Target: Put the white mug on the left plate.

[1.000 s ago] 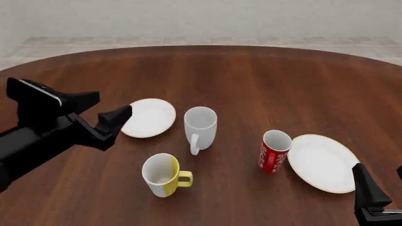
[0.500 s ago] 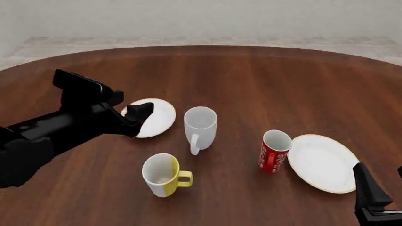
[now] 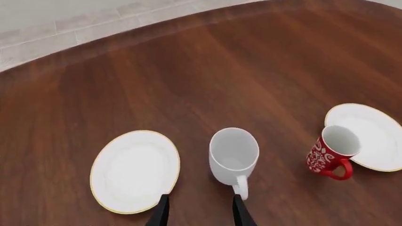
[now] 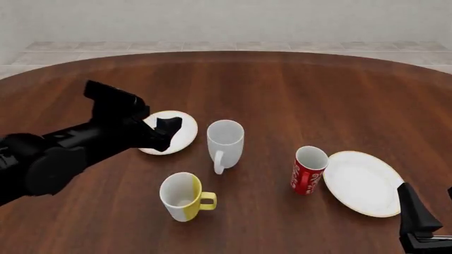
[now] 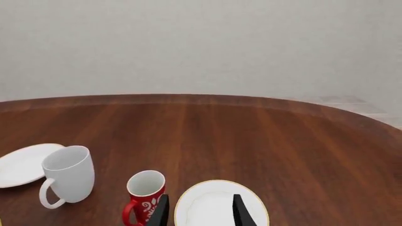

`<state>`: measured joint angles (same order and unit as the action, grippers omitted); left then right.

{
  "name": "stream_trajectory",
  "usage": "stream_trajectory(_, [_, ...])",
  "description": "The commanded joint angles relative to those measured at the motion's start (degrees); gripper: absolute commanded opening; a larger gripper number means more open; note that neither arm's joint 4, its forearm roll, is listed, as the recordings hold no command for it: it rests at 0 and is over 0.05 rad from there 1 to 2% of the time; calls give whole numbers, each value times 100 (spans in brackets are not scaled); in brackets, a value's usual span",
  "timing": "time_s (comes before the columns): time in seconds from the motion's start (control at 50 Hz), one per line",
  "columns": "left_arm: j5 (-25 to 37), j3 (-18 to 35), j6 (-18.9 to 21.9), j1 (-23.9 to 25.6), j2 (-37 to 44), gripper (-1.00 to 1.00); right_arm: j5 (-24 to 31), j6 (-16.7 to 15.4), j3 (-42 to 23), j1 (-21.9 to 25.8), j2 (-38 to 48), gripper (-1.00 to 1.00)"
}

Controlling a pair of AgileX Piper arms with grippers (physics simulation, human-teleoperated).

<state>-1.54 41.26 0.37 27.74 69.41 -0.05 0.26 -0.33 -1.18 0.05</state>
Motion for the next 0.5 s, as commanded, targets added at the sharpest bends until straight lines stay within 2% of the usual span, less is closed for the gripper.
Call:
stream_trajectory(0.02, [-93, -5, 53, -164, 198, 100, -4, 13, -5, -11, -1, 100])
stream_trajectory(0.04, [-61, 28, -148, -132, 199, 100, -7, 13, -3, -11, 0, 100])
stream_trajectory(0.08, [-63, 54, -58, -155, 226, 100, -13, 12, 2, -9, -1, 100])
stream_trajectory(0.4, [-229, 261, -225, 156, 840, 100, -27, 25, 11, -29, -1, 100])
stream_trajectory(0.44, [-314, 302, -142, 382, 935, 100, -20, 28, 5, -31, -1, 100])
stream_trajectory(0.5, [-286, 339, -294, 409, 1099, 100, -22, 36, 5, -38, -1, 100])
